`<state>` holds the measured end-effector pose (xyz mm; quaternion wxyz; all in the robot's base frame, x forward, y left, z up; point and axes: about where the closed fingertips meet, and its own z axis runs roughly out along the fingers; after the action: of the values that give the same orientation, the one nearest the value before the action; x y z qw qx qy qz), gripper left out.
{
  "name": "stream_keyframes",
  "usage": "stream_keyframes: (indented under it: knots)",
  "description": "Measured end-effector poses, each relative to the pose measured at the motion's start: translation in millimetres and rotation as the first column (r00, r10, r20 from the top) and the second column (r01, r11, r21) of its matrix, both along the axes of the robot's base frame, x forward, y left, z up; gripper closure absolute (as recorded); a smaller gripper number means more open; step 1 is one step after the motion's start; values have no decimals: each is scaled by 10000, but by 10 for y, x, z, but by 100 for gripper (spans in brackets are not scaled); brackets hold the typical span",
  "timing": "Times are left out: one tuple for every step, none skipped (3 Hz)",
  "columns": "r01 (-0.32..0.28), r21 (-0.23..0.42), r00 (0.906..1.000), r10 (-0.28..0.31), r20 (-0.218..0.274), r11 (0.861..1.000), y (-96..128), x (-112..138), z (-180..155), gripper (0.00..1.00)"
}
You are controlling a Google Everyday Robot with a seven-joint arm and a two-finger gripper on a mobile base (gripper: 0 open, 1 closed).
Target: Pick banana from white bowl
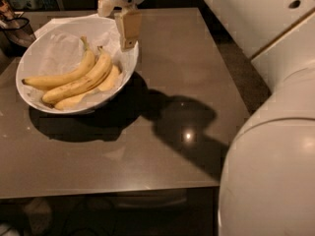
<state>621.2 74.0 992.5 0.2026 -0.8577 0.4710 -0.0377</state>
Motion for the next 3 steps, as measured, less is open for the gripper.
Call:
stream_keyframes:
  knots:
    - [-497,-45,9986,496,-158,9988,186,-3,42,29]
    - [-829,-396,9962,817,-316,9958,361,62,-85,24]
    - [-968,-796,9936,916,-658,9921,478,92,-323,25]
